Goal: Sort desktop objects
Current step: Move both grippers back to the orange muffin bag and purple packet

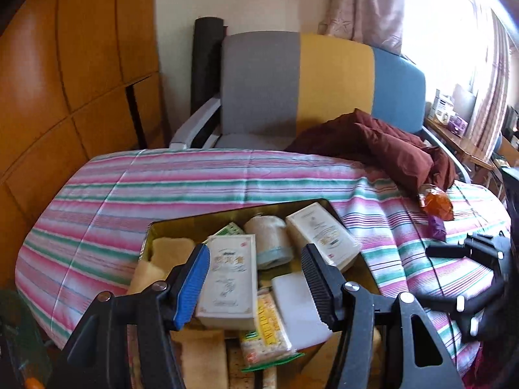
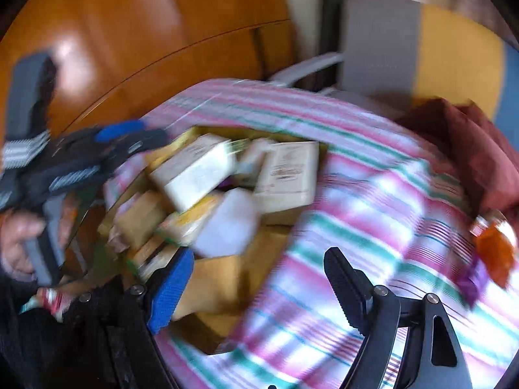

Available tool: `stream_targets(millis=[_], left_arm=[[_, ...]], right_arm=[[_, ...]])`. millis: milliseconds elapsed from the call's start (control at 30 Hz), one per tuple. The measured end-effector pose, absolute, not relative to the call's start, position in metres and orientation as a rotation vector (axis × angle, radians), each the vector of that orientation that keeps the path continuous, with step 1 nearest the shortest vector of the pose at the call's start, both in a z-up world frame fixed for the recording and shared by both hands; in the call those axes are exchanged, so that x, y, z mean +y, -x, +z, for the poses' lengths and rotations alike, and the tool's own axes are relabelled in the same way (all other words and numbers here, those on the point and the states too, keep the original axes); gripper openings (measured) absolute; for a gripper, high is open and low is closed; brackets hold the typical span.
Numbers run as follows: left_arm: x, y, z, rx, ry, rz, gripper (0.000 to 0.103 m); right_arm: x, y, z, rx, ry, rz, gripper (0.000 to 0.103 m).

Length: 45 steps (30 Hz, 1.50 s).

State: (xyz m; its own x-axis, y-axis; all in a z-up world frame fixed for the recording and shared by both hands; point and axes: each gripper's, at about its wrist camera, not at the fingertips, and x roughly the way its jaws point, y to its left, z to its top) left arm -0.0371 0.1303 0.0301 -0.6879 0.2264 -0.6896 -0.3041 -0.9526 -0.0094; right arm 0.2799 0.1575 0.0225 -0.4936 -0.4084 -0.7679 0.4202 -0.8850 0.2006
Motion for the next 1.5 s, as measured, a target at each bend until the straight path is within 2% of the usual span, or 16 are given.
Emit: stream_targets(millis=[200,333,500,667,767,933,1200,1300,1400,1500], left_arm=[[0.162,0.041,0.028,0.172,1.051,2.561,0.06],[0.185,0.039,0.025,0.192,1.049,2.498,0.06],[0.212,0.037,0.021,0.203,1.053,2.422,0.06],[0.242,0.037,0.012,0.214,1.088,2.329,0.06],[0.262,0.036,0.005,0.234,1.107,2.283,0.06],[0.292,0.038,-0.008,0.248,1.152,2.218,0.06],[0.34,0.053,-0.031,0.279,1.238,2.143,0.06],[0.365,0.063,-0.039,0.27,1.263,2.107,0.06],[0.398,0.07,-0.05,0.269,1.284,2.056,0.068],[0.423,0.071,-0.056,0.29,1.262,2.033,0.072]], right_arm=[[0.236,-0.258,0.029,-0.321,-1.275,-2.597,0.083],[0.294,-0.256,0.027,-0.605,-1.293,-2.725,0.078],[0.356,-0.266,0.024,-0.873,-1.309,-2.888,0.073],[0.404,-0.277,0.012,-1.142,-1.371,-2.925,0.073],[0.421,-0.273,0.01,-1.196,-1.389,-2.899,0.073],[0.434,-0.247,0.002,-1.151,-1.422,-2.894,0.086],[0.446,-0.211,-0.014,-1.154,-1.364,-2.884,0.1],[0.455,-0.213,-0.014,-1.256,-1.312,-2.837,0.1],[0.458,-0.218,-0.012,-1.239,-1.308,-2.837,0.1],[0.463,-0.221,-0.011,-1.261,-1.307,-2.823,0.1]])
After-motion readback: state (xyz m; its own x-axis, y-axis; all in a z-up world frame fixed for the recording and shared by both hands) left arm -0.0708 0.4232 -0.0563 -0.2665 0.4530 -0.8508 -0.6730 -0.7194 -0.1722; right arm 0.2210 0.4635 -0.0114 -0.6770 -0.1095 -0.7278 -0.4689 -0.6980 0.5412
